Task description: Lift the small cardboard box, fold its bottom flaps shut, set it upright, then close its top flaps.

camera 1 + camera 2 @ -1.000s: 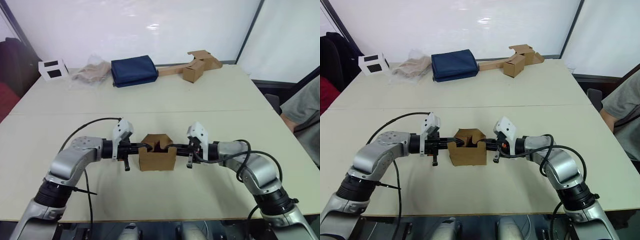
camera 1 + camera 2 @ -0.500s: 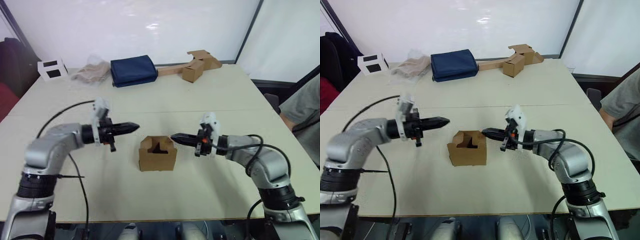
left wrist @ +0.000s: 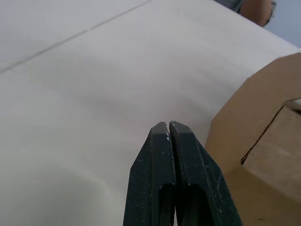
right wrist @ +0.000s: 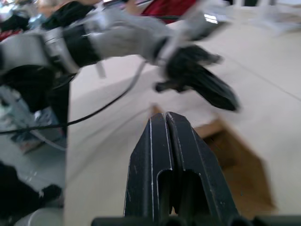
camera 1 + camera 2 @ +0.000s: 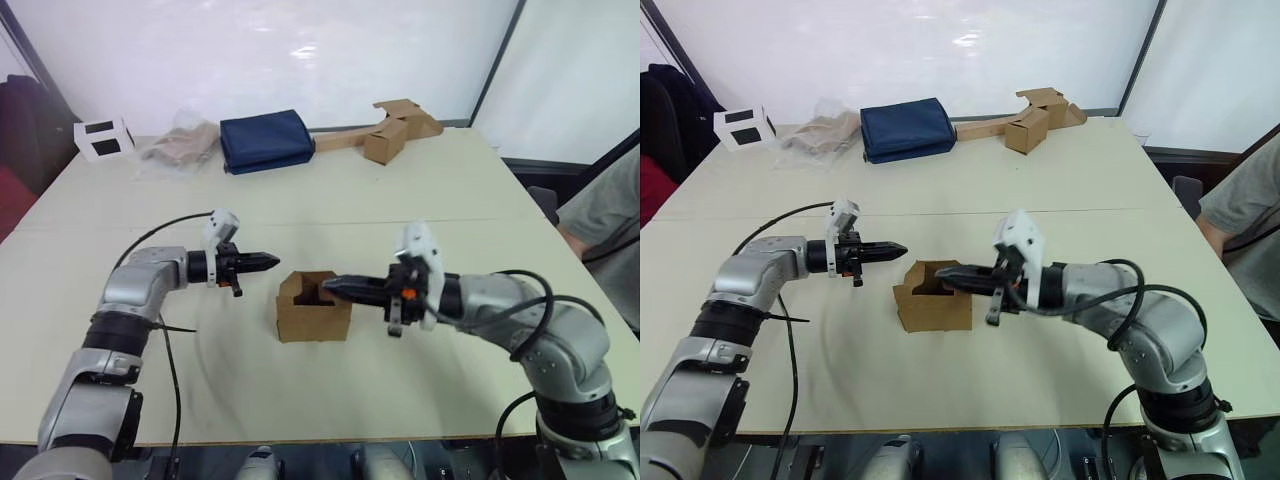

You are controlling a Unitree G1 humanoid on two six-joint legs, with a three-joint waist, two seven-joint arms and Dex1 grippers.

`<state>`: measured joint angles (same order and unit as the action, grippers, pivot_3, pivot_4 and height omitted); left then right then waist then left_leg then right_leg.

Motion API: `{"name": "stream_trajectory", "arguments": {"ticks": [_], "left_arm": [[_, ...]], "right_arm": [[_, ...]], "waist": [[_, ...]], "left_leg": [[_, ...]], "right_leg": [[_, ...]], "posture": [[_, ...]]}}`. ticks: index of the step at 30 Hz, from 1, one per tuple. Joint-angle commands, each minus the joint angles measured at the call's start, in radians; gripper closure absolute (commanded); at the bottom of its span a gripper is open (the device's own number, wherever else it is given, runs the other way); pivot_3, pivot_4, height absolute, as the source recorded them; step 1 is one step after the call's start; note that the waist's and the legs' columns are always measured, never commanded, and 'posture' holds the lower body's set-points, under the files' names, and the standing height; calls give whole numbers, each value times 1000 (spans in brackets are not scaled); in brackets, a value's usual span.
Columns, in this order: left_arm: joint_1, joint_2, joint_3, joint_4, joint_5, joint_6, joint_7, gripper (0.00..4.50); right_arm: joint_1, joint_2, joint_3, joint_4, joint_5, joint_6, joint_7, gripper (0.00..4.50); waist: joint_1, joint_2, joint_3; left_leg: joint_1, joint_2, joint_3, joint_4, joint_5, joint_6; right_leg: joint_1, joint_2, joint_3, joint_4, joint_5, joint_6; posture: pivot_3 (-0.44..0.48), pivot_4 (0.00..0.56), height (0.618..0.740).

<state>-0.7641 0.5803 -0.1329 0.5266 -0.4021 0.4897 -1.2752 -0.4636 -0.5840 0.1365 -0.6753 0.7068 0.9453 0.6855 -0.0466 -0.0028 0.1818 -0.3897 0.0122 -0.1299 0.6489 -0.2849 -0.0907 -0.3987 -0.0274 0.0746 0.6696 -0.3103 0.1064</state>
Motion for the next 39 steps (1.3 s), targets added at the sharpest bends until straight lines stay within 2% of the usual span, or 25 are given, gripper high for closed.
{"name": "stream_trajectory", "arguments": {"ticks": [1, 5, 10, 21, 29, 34, 39], "left_arm": [[-57, -7, -27, 97, 32, -32, -129, 4455], [-98, -24, -58, 193, 84, -72, -188, 4455], [-105, -60, -56, 216, 110, -90, -222, 4455], [-90, -90, -10, 219, 115, -98, -204, 4455], [-80, -92, 2, 214, 118, -106, -181, 4455], [-70, -66, 38, 197, 121, -112, -127, 4455], [0, 61, 124, -35, 52, 6, -109, 4455]], "right_arm": [[-15, -41, 83, -69, -81, -23, -20, 4500], [-34, -91, 122, -67, -135, -60, 17, 4500], [-39, -121, 190, 11, -248, -167, 57, 4500], [-56, -92, 238, 111, -342, -240, 107, 4500], [-64, -7, 264, 231, -400, -291, 105, 4500], [-56, 53, 232, 254, -358, -285, 114, 4500], [-58, 71, 220, 266, -362, -290, 121, 4500]], "waist": [[0, 0, 0], [1, 0, 0], [0, 0, 0], [0, 0, 0], [-1, 0, 0], [-1, 0, 0], [-18, 0, 0]], "left_leg": [[0, 0, 0, 0, 0, 0], [0, 0, 0, 0, 0, 0], [-1, 0, 0, 1, 0, 0], [-1, 0, -1, 1, 0, 0], [-1, 0, -1, 1, 0, 0], [0, 0, -1, 1, 0, 0], [-1, 0, -1, 0, 0, 0]], "right_leg": [[0, 0, 0, 0, 0, 0], [0, 0, 0, 0, 0, 0], [0, 0, 0, 0, 0, 0], [0, 0, 0, 0, 0, 0], [0, 0, 0, 1, 0, 0], [-1, 0, 0, 1, 0, 0], [-1, 0, 0, 1, 0, 0]], "posture": [[0, 150, 740], [0, 150, 740], [0, 150, 740], [0, 150, 740], [0, 150, 740], [0, 150, 740], [0, 150, 740]]}}
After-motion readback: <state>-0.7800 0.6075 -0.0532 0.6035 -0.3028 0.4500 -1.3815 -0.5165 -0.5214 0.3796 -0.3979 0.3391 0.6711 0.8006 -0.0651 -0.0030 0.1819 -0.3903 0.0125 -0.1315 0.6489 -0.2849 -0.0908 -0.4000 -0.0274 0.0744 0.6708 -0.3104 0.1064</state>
